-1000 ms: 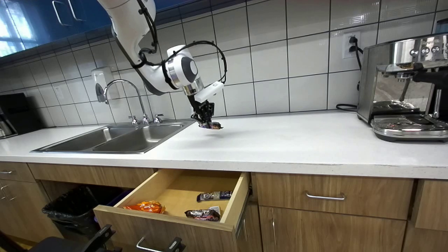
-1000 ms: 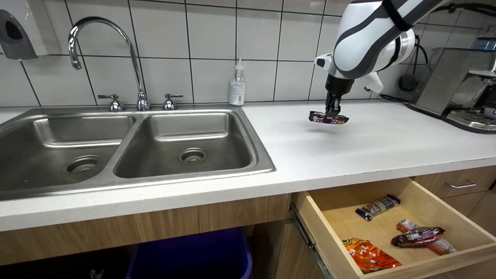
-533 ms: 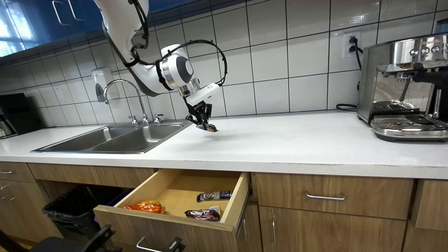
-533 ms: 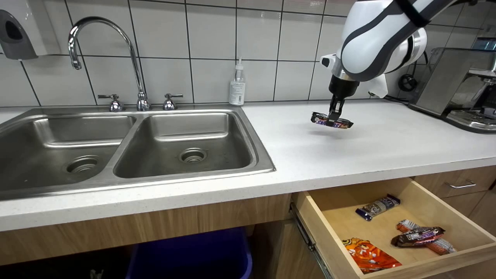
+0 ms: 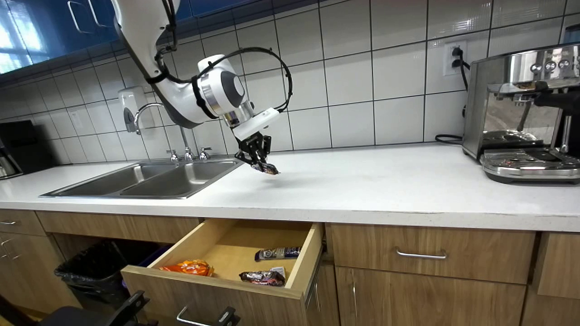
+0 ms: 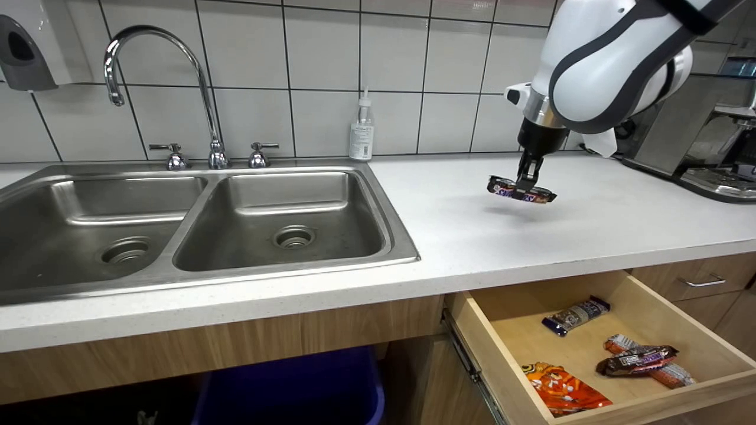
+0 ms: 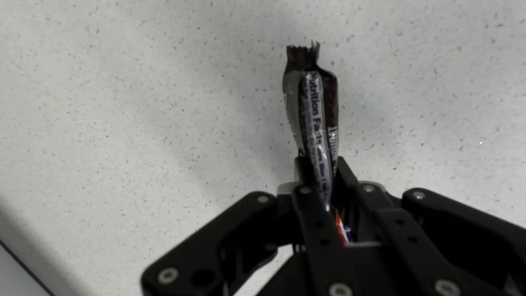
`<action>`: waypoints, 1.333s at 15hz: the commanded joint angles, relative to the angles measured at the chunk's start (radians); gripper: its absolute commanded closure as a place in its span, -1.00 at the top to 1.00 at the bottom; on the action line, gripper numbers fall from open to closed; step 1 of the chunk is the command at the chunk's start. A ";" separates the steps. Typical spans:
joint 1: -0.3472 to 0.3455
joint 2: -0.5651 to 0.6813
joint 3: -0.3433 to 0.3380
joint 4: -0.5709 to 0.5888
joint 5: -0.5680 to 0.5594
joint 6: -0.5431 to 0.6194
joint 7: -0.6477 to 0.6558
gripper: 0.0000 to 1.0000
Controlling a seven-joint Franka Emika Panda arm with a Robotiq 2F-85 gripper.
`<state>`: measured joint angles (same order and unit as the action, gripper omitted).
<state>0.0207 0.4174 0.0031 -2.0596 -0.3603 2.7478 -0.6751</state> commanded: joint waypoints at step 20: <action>-0.023 -0.368 -0.025 -0.507 -0.058 0.134 0.023 -0.92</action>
<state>0.0133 0.1232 -0.0203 -2.4868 -0.3826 2.8493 -0.6741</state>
